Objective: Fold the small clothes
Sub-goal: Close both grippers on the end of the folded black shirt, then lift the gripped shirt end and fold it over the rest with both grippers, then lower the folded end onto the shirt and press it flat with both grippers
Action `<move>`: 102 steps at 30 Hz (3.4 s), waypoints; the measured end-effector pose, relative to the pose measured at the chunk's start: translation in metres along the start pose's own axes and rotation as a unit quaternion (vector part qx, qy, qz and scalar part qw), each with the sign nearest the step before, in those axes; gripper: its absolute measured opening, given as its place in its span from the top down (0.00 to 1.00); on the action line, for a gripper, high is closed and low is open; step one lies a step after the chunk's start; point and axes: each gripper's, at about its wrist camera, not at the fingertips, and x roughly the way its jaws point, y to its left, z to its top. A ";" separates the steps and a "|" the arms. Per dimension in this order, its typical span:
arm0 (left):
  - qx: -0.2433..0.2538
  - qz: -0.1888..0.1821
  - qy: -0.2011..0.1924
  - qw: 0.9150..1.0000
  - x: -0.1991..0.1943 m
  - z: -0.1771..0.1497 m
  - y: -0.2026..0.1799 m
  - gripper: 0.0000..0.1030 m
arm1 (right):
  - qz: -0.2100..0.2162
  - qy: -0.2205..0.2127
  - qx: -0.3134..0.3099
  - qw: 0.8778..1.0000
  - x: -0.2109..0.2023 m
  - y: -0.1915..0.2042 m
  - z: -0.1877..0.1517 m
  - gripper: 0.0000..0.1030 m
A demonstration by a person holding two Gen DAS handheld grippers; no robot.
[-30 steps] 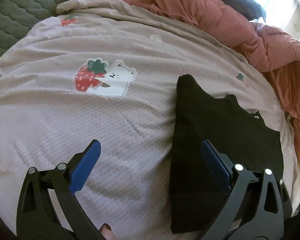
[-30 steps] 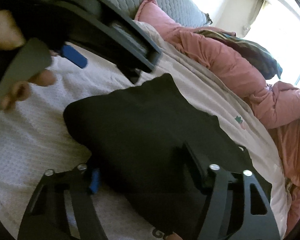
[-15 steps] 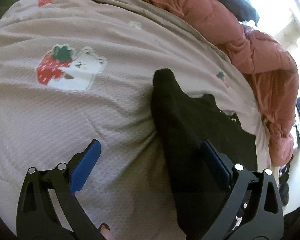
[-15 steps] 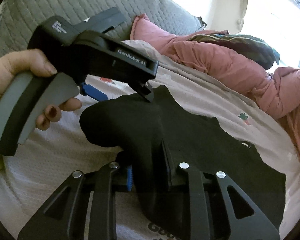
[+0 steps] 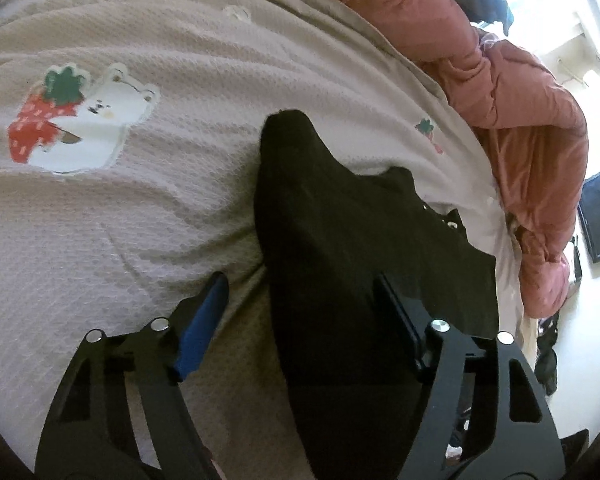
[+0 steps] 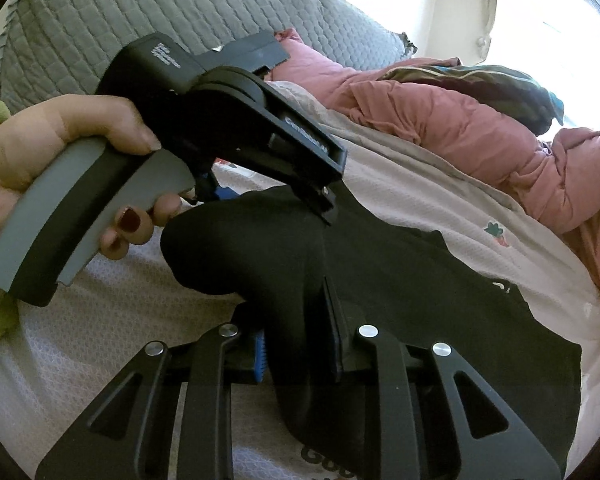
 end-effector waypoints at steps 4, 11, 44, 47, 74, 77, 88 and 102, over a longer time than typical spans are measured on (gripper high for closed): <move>0.004 -0.031 0.010 0.999 0.005 -0.004 -0.005 0.65 | 0.002 0.003 -0.001 1.000 0.002 -0.001 0.000 0.79; 0.011 -0.022 -0.006 1.000 0.000 -0.009 -0.012 0.86 | 0.004 0.002 0.002 1.000 0.001 -0.001 0.000 0.79; 0.159 0.054 -0.066 0.984 -0.035 -0.044 -0.198 0.89 | -0.031 -0.068 0.138 0.988 -0.115 -0.089 -0.032 0.82; 0.172 0.059 -0.062 0.981 -0.027 -0.048 -0.214 0.89 | -0.034 -0.071 0.152 0.985 -0.123 -0.099 -0.039 0.82; 0.218 0.078 -0.005 0.973 0.055 -0.080 -0.287 0.81 | -0.017 -0.046 0.300 0.953 -0.140 -0.169 -0.108 0.82; 0.212 0.054 0.012 0.976 0.069 -0.083 -0.286 0.55 | -0.013 -0.035 0.323 0.946 -0.137 -0.176 -0.116 0.82; 0.211 0.094 -0.062 0.971 0.036 -0.092 -0.238 0.32 | 0.044 -0.014 0.465 0.884 -0.139 -0.214 -0.167 0.59; 0.222 0.118 -0.050 0.967 0.047 -0.123 -0.203 0.33 | 0.107 -0.008 0.540 0.835 -0.116 -0.254 -0.156 0.33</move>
